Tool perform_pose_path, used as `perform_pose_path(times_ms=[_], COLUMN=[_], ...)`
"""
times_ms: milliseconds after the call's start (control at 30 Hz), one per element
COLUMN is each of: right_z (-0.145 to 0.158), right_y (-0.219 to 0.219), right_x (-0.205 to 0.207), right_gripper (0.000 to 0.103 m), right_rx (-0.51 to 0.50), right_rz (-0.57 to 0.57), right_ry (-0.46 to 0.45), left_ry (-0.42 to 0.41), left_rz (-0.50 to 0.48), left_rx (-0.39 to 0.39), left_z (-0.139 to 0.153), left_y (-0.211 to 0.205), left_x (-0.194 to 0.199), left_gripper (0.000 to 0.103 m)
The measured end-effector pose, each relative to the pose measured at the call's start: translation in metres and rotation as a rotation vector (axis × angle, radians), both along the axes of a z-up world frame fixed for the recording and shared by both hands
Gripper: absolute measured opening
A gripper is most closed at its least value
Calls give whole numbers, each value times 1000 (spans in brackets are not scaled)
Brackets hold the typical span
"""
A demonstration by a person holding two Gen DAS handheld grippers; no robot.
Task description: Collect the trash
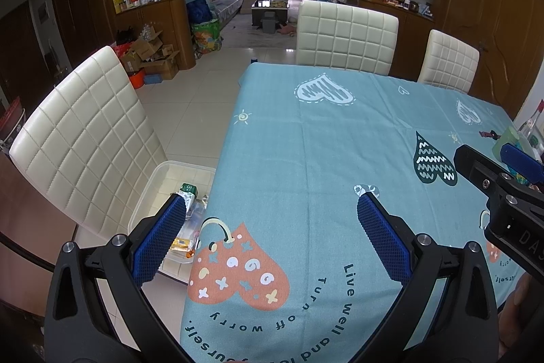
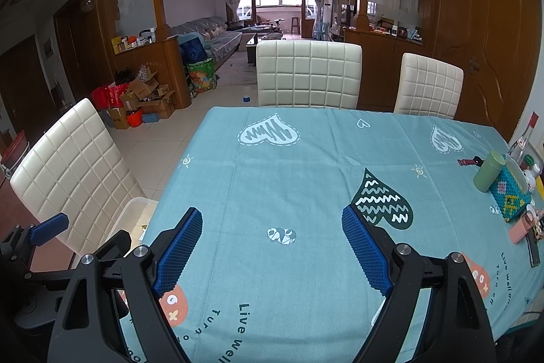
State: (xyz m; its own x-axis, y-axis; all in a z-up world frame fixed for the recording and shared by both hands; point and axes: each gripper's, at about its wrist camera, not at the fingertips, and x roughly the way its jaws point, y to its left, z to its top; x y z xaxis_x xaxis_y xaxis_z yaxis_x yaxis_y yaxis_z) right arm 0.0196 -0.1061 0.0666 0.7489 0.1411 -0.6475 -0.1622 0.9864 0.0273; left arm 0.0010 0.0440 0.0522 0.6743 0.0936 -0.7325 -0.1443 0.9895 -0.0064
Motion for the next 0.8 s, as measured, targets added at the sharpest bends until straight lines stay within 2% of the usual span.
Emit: perform_pose_path(times_ms=[800], right_z=[-2], right_y=[1], right_x=[0], right_gripper=[82], right_rx=[3], right_rz=[0], right_ry=[0], left_ry=[3], left_rz=[4], left_rx=[-1], left_z=[0], left_y=[1], left_x=[0], left_gripper=[99])
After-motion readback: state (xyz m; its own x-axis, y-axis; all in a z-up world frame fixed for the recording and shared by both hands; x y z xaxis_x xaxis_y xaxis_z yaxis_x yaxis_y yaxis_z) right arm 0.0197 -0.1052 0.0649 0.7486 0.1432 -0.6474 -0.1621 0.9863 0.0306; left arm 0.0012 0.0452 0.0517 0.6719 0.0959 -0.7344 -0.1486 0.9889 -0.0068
